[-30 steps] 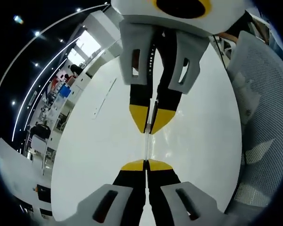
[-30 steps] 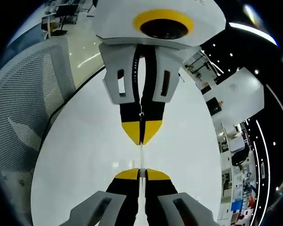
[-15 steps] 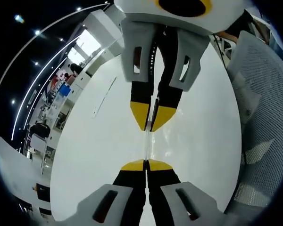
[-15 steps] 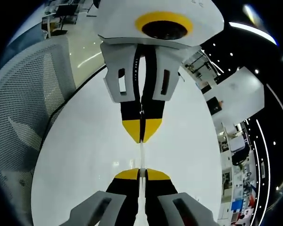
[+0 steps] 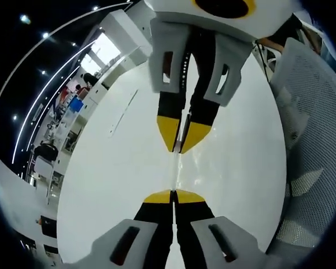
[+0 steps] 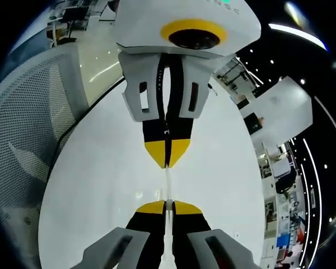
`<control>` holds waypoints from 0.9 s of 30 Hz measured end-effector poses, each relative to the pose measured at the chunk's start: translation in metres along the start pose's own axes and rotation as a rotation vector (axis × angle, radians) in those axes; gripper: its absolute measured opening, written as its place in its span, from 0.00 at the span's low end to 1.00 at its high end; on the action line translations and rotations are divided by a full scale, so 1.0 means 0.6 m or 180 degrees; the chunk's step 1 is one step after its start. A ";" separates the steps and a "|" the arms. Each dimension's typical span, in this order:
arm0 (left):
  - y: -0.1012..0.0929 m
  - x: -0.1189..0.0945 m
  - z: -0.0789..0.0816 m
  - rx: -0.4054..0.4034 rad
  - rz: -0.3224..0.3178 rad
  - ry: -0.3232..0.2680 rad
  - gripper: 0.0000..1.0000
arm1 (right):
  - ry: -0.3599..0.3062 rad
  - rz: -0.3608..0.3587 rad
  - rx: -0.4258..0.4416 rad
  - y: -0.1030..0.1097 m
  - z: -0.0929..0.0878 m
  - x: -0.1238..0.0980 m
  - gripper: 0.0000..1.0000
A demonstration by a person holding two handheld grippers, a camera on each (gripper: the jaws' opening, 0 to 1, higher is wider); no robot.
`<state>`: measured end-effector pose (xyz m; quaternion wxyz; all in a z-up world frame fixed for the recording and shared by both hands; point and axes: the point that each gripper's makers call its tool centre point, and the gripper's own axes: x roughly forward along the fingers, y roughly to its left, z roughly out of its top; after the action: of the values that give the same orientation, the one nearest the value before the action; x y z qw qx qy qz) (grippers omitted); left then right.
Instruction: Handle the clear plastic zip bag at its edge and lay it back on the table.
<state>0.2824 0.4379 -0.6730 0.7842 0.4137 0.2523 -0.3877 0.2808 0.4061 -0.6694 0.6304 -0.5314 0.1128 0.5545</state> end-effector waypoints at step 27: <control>-0.005 -0.002 -0.007 -0.0021 -0.0036 0.0047 0.00 | 0.0069 -0.0021 0.0046 0.003 -0.016 -0.012 0.00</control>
<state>0.2787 0.4409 -0.6756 0.7814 0.4125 0.2616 -0.3883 0.2809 0.3941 -0.6694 0.6348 -0.5332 0.1218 0.5458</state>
